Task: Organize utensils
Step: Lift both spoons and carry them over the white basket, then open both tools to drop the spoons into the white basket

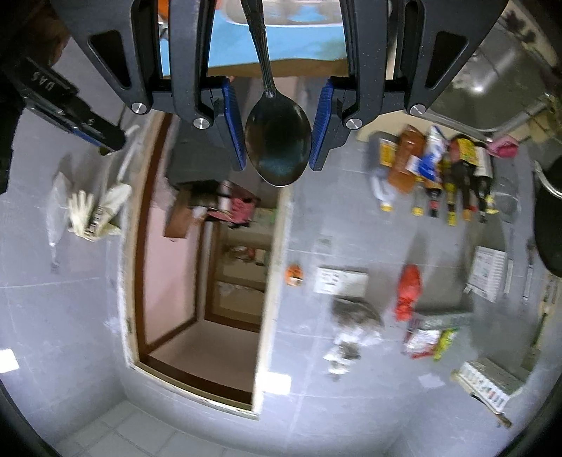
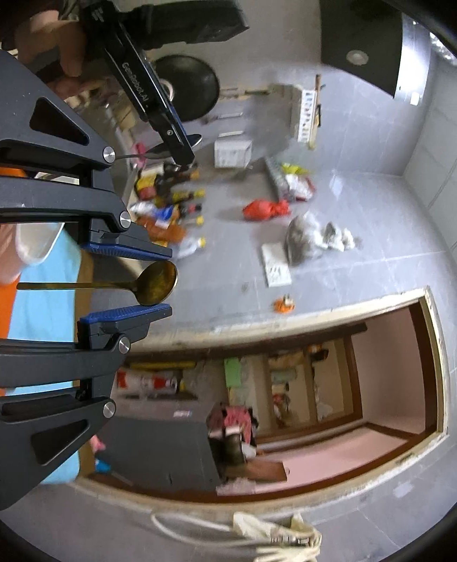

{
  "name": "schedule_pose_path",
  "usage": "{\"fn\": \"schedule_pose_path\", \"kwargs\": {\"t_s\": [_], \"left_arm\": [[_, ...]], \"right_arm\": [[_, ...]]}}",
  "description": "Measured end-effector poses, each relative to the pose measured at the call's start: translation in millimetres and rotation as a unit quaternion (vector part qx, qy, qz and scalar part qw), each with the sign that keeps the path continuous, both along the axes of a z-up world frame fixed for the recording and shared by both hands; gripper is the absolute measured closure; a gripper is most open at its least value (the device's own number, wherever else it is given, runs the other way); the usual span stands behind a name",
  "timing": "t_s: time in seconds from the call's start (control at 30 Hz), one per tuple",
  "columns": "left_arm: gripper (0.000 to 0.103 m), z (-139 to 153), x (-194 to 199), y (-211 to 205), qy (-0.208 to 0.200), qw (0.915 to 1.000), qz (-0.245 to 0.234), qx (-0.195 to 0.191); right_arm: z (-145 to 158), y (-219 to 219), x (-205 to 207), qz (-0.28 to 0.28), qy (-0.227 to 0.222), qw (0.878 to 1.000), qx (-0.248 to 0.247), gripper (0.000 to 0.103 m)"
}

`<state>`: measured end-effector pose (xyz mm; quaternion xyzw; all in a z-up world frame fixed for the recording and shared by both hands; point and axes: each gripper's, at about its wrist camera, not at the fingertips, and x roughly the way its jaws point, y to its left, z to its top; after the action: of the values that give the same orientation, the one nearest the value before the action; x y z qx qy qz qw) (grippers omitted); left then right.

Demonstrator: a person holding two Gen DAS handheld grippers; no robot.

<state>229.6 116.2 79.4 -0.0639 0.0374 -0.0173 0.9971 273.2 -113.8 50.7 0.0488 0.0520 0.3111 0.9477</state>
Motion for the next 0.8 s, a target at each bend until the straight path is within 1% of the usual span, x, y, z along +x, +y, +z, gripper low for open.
{"fn": "schedule_pose_path", "kwargs": {"t_s": [0.13, 0.3, 0.43, 0.57, 0.8], "left_arm": [[0.071, -7, -4, 30, -0.004, 0.9994, 0.035, 0.006], [0.071, -33, 2, 50, 0.002, 0.9982, 0.060, 0.006], [0.071, -57, 14, 55, 0.008, 0.9978, 0.066, 0.006], [0.071, -81, 28, 55, 0.023, 0.9976, 0.066, -0.001], [0.071, -113, 37, 55, 0.051, 0.9967, 0.062, -0.008]], "right_arm": [[-4, 25, 6, 0.020, 0.001, 1.000, 0.018, 0.081], [-24, 49, 19, 0.031, 0.013, 0.999, 0.024, 0.081], [-51, 60, 29, 0.034, 0.032, 0.999, 0.018, 0.081], [-78, 69, 38, 0.034, 0.051, 0.998, 0.000, 0.080], [-110, 79, 42, 0.035, 0.070, 0.997, -0.027, 0.080]]}}
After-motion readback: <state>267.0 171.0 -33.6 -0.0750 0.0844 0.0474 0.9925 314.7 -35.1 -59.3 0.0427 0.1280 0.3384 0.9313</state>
